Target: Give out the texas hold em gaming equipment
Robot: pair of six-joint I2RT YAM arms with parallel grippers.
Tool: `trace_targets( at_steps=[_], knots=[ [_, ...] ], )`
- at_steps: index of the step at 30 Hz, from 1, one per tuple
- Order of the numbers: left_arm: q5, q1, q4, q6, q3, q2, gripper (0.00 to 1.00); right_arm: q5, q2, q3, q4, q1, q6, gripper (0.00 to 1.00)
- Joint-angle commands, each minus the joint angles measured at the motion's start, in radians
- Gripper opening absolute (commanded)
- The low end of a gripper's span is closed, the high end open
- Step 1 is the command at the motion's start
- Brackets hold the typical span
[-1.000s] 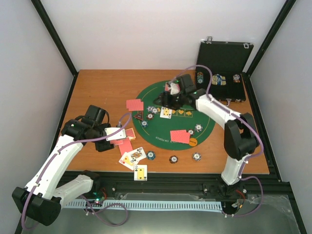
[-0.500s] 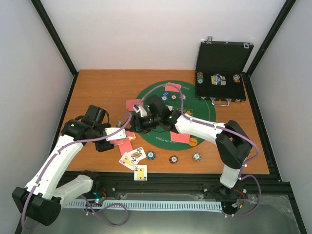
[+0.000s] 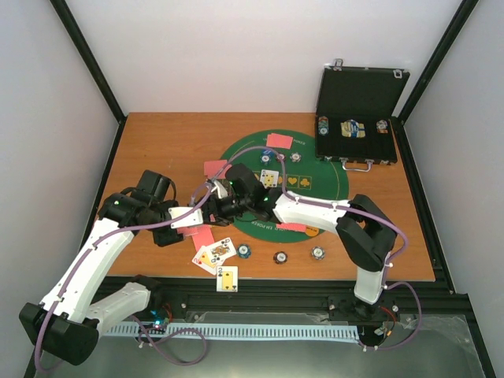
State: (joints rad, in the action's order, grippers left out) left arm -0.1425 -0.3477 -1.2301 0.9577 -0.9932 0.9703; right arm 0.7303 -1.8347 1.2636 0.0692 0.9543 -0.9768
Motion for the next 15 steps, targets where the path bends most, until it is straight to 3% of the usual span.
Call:
trace_targets(
  at_steps=[1,15],
  knots=[
    [-0.017,0.003,0.008,-0.002,-0.045,-0.008,0.28,0.018,-0.029,-0.009,0.085,0.036,-0.046,0.7],
    [-0.02,0.003,0.01,0.0,-0.052,-0.004,0.28,0.073,-0.14,-0.037,0.386,0.063,-0.263,0.69]
  ],
)
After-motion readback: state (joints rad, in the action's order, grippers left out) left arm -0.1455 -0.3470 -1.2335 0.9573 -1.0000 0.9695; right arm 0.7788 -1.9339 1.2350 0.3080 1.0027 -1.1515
